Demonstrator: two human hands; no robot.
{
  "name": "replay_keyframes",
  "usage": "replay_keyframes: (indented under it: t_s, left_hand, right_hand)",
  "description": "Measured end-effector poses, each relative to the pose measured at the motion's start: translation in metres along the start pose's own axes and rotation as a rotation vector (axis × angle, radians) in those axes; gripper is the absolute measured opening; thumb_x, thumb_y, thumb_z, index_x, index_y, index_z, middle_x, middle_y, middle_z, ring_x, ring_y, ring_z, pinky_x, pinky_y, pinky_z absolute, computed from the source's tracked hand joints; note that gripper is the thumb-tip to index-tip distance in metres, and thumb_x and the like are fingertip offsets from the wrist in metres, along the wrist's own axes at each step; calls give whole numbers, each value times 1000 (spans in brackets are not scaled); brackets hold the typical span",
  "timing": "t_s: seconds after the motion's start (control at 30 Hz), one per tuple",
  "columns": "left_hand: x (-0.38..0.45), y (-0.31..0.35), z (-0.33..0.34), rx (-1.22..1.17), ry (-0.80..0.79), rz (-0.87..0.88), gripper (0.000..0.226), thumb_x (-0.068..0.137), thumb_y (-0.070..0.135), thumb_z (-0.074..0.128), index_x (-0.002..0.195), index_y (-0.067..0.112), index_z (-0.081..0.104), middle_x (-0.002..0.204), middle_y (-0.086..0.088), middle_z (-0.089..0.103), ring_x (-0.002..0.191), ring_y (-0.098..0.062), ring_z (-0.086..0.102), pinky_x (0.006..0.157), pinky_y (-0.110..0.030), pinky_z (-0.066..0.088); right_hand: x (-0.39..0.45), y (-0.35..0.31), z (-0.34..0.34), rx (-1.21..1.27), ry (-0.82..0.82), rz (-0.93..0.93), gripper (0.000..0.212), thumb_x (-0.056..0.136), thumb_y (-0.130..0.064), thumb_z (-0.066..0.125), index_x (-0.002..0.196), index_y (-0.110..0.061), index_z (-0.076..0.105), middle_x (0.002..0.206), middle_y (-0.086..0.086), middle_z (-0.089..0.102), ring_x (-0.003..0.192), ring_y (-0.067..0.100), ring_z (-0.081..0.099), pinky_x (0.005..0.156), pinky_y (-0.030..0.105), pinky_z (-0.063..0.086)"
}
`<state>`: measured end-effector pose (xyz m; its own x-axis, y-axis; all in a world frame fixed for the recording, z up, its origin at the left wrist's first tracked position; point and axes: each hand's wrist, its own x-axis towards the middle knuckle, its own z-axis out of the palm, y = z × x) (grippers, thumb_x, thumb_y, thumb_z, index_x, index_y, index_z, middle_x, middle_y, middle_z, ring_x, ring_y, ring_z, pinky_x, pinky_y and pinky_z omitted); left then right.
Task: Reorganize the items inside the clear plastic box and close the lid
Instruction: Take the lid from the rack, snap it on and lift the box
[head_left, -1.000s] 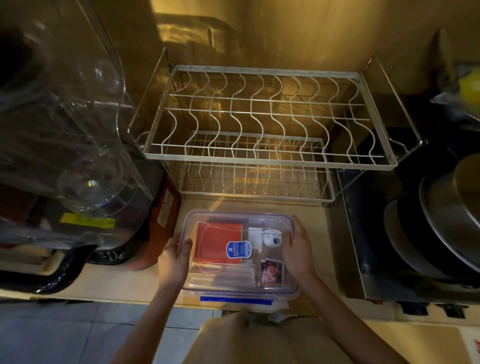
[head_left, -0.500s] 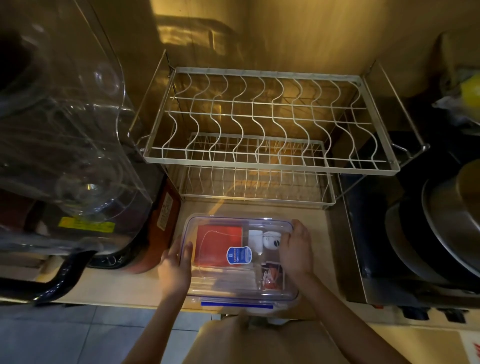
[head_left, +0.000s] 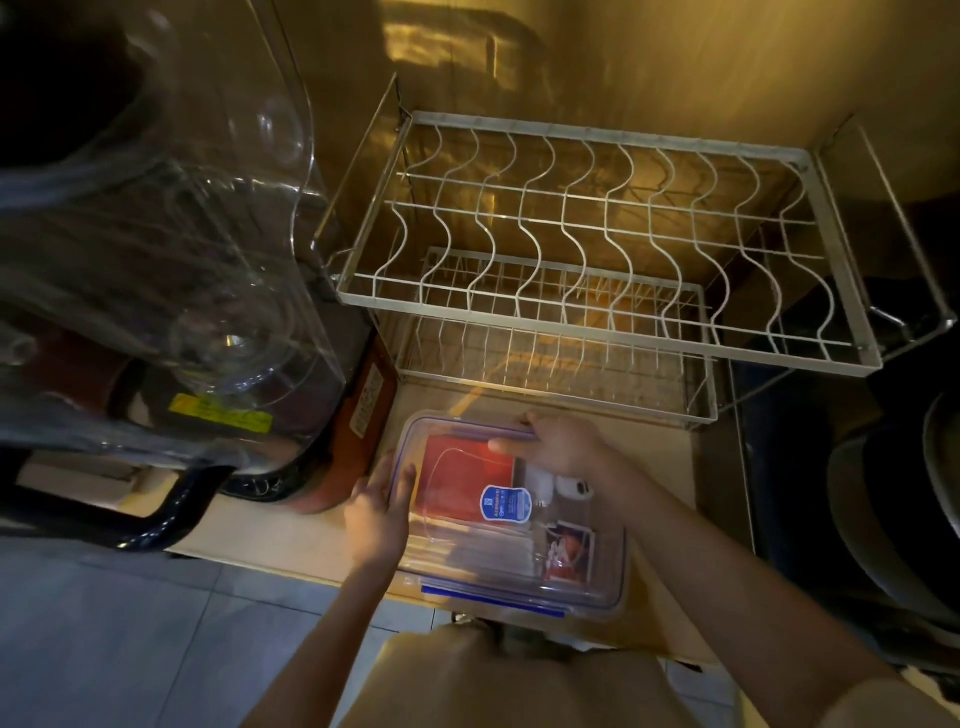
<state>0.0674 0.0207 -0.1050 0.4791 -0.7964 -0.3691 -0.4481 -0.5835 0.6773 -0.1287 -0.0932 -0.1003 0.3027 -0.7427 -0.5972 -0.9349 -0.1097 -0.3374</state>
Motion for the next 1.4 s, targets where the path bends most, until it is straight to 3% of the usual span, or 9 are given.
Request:
replay_keyframes:
  t_s: [0.37,0.63,0.73,0.8,0.9,1.13,1.23,1.3,1.4]
  left_hand:
    - [-1,0,1,2,2,2,47,92,35,47,133,13,46,130,-26,52,119,-37,51,96,-40,44]
    - [-3,2,2,22,-1,22,46,93,34,45,134,12,45,130,-27,50,119,-38,51,96,-40,44]
    - [-3,2,2,6,2,19,47,93,34,46,134,11,44,131,-26,50,120,-38,50,96,-39,44]
    - [-3,2,1,5,-2,26,48,93,35,46,134,11,45,131,-27,50,119,-38,50,95,-39,44]
    - [-2,0,2,12,-1,28,49,93,36,45,134,10,44,132,-26,50,120,-37,50,95,-39,44]
    - [3,-8,6,14,12,57,50,93,39,45,134,10,46,131,-26,52,120,-39,51,96,-41,44]
    - [3,-7,9,4,5,51,50,93,39,44,134,10,45,130,-27,52,120,-39,50,97,-42,43]
    - [3,-7,12,-3,6,60,50,93,39,44,134,10,45,130,-28,52,120,-39,50,97,-42,43]
    - [5,-6,15,-1,12,63,50,93,40,43,133,12,46,129,-27,53,118,-39,52,96,-42,44]
  right_hand:
    - [-8,-1,24,174,440,-130,54,78,-55,61,112,-13,66,105,1,56,105,18,50,89,34,42]
    - [-11,-3,31,176,580,-156,81,71,-71,36,91,-2,73,89,10,63,90,27,56,81,37,44]
    - [-15,-6,27,77,521,-157,93,74,-79,20,104,-6,70,103,10,63,103,27,54,92,40,42]
    - [-26,-13,26,-26,490,-116,68,89,-61,28,126,-11,56,126,7,55,122,25,44,105,39,34]
    - [-57,-27,41,-12,517,-209,47,94,-37,45,135,-13,46,133,5,50,126,22,41,109,39,33]
    - [-111,-20,103,-194,403,-395,70,72,-64,51,124,-17,50,123,1,62,113,20,60,93,42,52]
    - [-110,-10,123,-365,347,-387,97,61,-69,64,137,-16,37,139,7,53,130,25,46,111,46,29]
    - [-106,-5,127,-455,412,-389,90,67,-57,69,138,-15,35,140,10,52,134,28,34,114,45,8]
    - [-101,0,131,-497,489,-390,79,73,-35,71,137,-11,34,140,12,52,134,28,27,114,44,-1]
